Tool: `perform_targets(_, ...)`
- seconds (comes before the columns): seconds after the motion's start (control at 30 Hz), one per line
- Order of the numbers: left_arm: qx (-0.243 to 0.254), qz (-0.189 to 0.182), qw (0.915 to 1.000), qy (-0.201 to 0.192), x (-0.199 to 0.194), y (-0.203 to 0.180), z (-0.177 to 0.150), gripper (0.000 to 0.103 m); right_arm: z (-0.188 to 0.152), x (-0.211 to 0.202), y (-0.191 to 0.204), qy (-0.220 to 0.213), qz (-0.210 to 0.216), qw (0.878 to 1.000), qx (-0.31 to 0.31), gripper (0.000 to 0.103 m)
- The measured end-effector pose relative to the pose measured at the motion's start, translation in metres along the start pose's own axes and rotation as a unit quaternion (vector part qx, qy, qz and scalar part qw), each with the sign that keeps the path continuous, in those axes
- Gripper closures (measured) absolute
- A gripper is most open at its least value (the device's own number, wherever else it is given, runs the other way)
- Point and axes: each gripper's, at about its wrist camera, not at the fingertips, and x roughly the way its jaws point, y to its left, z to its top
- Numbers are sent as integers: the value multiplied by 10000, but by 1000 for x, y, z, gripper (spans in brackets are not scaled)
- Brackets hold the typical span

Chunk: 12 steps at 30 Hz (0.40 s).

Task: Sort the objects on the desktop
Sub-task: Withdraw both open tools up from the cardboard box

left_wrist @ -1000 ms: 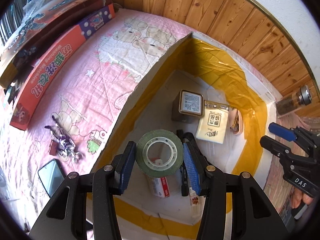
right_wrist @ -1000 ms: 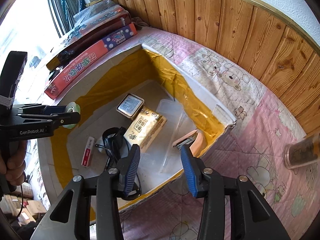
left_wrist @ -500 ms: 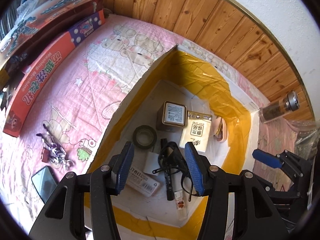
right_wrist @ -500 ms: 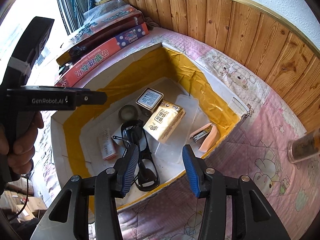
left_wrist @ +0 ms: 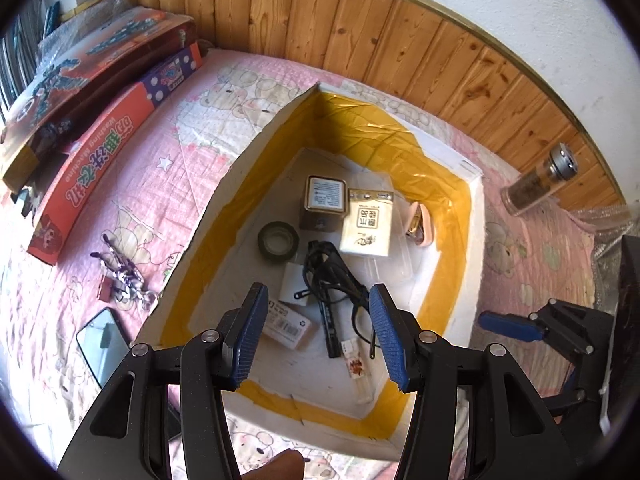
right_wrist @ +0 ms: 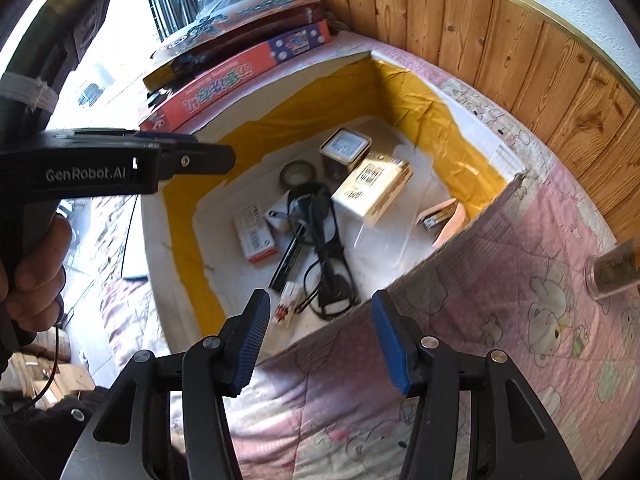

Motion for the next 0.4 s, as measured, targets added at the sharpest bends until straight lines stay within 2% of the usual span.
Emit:
perform_targets(0.1,27,-62,9999,-86,-9,-4,-10,41,-13,2,10,79,59,9999,-110,48)
perform_targets(0.23,18,-111,9996,-259,-20,-4,-22,41,-28,8,22,226,24,9996,-159,48)
perform_targets(0.3,38,11,9994,-357,-25,-4,-27,41,-32,10,26,240,27,9996,-122,48)
perform_targets(0.4,45,12,9994,-337,-30,-4,-32,41,-34,10,31,244,23,9997,-96,48)
